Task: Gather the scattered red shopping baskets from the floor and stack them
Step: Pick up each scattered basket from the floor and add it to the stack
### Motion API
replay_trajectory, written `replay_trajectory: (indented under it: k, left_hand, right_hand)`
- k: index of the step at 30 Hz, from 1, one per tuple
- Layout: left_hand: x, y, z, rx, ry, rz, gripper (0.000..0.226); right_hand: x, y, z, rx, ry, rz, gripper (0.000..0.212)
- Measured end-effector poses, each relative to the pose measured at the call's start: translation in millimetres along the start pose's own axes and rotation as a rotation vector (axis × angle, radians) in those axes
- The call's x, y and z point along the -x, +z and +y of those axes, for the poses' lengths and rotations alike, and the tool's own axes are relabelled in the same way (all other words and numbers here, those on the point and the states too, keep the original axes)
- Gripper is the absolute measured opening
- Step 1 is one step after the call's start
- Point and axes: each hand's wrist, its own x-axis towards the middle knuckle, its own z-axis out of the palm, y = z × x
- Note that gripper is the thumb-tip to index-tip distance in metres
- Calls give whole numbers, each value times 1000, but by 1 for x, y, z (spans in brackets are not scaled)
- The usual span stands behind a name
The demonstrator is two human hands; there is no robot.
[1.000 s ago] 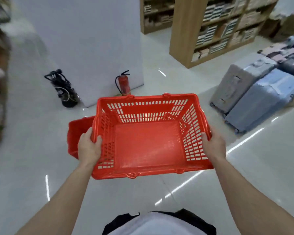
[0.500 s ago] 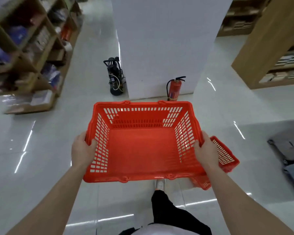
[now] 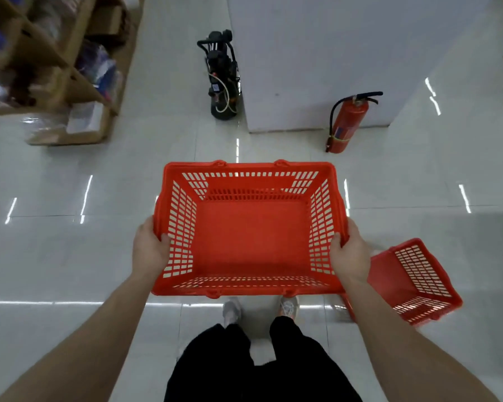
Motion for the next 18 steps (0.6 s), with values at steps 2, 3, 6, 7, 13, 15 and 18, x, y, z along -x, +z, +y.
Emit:
replay_trajectory:
  k: [2, 3, 6, 7, 13, 15, 18]
  left_hand:
    - [-24, 21, -1, 27, -16, 23, 37]
    - [-37, 32, -3, 33, -27, 30, 37]
    - [-79, 65, -13, 14, -50, 7, 39]
    - [-92, 75, -18, 10, -36, -9, 39]
    - [-145, 122, -49, -21, 25, -105, 40]
    - [-157, 131, -60, -26, 19, -173, 43]
    - [-166, 140, -81, -24, -35, -284, 47]
  right_hand:
    - [-15, 23, 7, -13, 19, -5, 39]
    - [-21, 33, 11, -14, 33, -4, 39]
    - [-33, 67, 27, 13, 106, 21, 42]
    - [-35, 77, 32, 20, 127, 33, 43]
    - [-22, 123, 55, -10, 242, -51, 60]
    - [-22, 134, 57, -55, 298, -91, 63]
    - [-25, 148, 57, -121, 387, -216, 65]
